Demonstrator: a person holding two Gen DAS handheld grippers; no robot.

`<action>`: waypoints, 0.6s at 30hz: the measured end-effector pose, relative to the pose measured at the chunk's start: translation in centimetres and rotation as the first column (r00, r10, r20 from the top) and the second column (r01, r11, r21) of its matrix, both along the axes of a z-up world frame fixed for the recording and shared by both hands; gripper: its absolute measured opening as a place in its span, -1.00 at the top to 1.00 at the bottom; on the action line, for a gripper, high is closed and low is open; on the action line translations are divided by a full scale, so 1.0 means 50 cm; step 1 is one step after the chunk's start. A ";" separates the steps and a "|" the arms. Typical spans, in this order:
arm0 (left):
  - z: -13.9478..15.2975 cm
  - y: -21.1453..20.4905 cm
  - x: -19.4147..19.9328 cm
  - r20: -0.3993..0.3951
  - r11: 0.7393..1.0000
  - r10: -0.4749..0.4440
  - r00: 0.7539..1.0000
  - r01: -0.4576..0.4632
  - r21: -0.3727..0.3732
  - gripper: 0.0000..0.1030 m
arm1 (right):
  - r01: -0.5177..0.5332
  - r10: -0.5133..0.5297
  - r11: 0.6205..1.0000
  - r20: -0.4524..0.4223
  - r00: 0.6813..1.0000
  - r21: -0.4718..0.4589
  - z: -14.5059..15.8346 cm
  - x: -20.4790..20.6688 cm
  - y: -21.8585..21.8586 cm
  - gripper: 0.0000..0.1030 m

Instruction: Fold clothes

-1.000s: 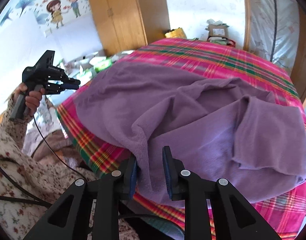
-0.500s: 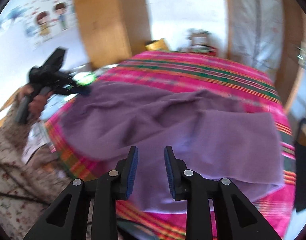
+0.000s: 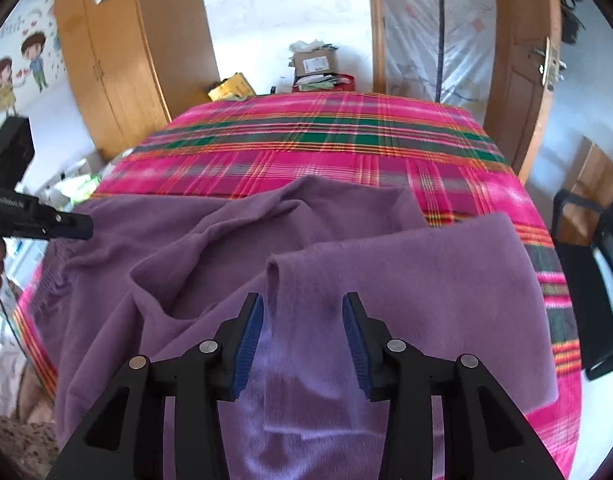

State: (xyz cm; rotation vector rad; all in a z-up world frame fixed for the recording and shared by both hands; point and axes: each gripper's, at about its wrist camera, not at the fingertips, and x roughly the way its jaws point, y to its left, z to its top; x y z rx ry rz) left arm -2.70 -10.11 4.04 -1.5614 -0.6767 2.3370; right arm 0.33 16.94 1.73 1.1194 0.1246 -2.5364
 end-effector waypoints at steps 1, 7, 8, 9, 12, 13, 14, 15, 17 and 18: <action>0.001 -0.013 -0.001 0.001 1.000 0.016 1.000 -0.015 -0.003 0.61 | -0.004 0.004 1.000 -0.012 1.000 -0.002 0.006 -0.003 -0.002 0.17; 0.004 -0.081 -0.010 -0.004 0.992 0.128 0.992 -0.128 -0.013 0.61 | -0.071 0.069 0.990 -0.024 0.997 -0.118 0.041 -0.057 -0.027 0.17; 0.004 -0.092 -0.012 -0.002 0.990 0.138 0.990 -0.138 -0.018 0.61 | -0.079 0.079 0.987 -0.008 0.997 -0.139 0.040 -0.072 -0.034 0.17; 0.003 -0.102 -0.014 0.002 0.988 0.153 0.988 -0.153 -0.024 0.60 | -0.084 0.086 0.986 0.008 0.996 -0.146 0.038 -0.087 -0.042 0.17; -0.002 -0.139 -0.022 0.018 0.979 0.201 0.979 -0.200 -0.042 0.61 | -0.098 0.106 0.985 0.051 0.993 -0.145 0.029 -0.129 -0.070 0.17; -0.004 -0.152 -0.022 0.020 0.976 0.215 0.976 -0.214 -0.040 0.60 | -0.104 0.113 0.985 0.063 0.992 -0.140 0.026 -0.143 -0.079 0.17; -0.005 -0.166 -0.021 0.022 0.973 0.229 0.973 -0.228 -0.038 0.60 | -0.109 0.120 0.985 0.076 0.990 -0.136 0.022 -0.157 -0.089 0.17; -0.006 -0.179 -0.021 0.024 0.970 0.243 0.970 -0.242 -0.036 0.60 | -0.101 0.117 0.983 0.101 0.988 -0.151 0.017 -0.171 -0.093 0.17; -0.012 -0.204 -0.023 0.034 0.962 0.270 0.962 -0.268 -0.052 0.56 | -0.078 0.110 0.978 0.161 0.981 -0.196 0.004 -0.198 -0.094 0.17; -0.016 -0.216 -0.025 0.045 0.957 0.285 0.957 -0.283 -0.063 0.51 | -0.057 0.095 0.978 0.185 0.978 -0.202 -0.004 -0.208 -0.093 0.17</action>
